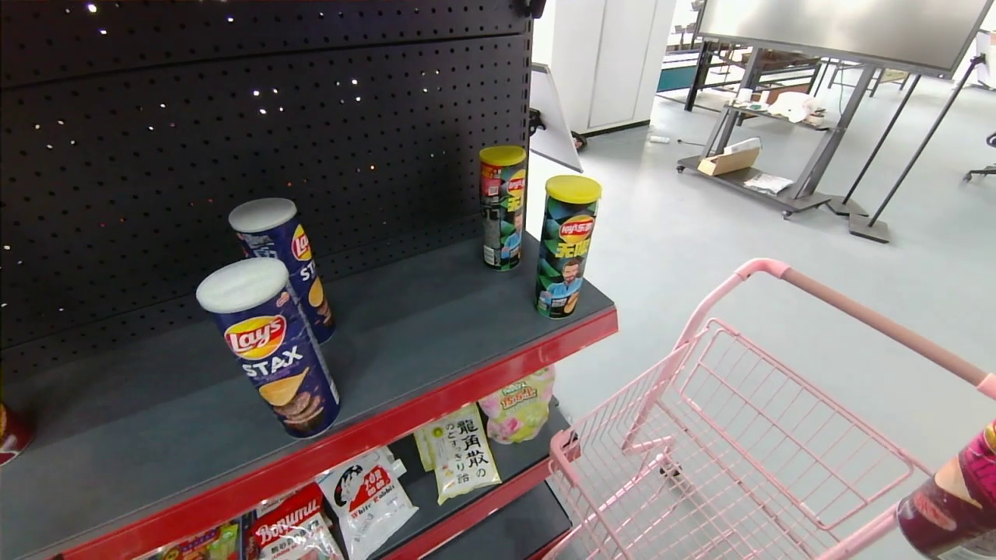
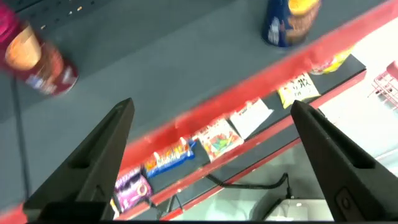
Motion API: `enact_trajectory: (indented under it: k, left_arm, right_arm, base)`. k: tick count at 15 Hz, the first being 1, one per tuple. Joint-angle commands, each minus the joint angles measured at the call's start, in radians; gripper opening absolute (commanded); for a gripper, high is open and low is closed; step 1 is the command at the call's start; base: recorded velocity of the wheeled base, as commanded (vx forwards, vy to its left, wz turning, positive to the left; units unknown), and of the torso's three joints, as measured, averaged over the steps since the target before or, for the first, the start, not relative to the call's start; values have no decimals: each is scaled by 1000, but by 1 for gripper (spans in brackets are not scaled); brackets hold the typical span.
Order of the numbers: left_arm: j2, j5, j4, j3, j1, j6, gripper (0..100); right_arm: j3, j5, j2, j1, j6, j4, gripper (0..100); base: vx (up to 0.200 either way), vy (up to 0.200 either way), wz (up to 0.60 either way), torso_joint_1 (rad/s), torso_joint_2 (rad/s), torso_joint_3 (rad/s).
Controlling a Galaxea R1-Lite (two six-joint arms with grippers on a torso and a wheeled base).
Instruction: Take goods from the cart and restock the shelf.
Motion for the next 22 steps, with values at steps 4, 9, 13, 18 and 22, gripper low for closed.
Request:
enact_trajectory:
  k: [4, 9, 13, 18, 22]
  left_arm:
    - [-26, -3, 0, 4, -3, 25, 100]
    - [-28, -3, -2, 2, -3, 27, 100]
    - [-46, -3, -2, 2, -3, 28, 100]
    - [-69, -3, 3, 4, -3, 70, 100]
    - [-69, -3, 1, 4, -3, 93, 100]
  right_arm:
    - [24, -1, -4, -2, -1, -7, 0]
    - [37, -1, -15, 0, -1, -8, 0]
    - [38, -1, -36, 0, -1, -7, 0]
    - [67, -5, -95, -2, -1, -1, 0]
    - [101, -1, -203, 0, -2, 3, 0]
  base:
    - [0, 0, 150, -1, -2, 2]
    - [0, 0, 600, 10, 5, 0]
    - [0, 0, 600, 5, 2, 4]
    - [0, 0, 480, 2, 3, 2]
    - [0, 0, 0, 0, 0, 0]
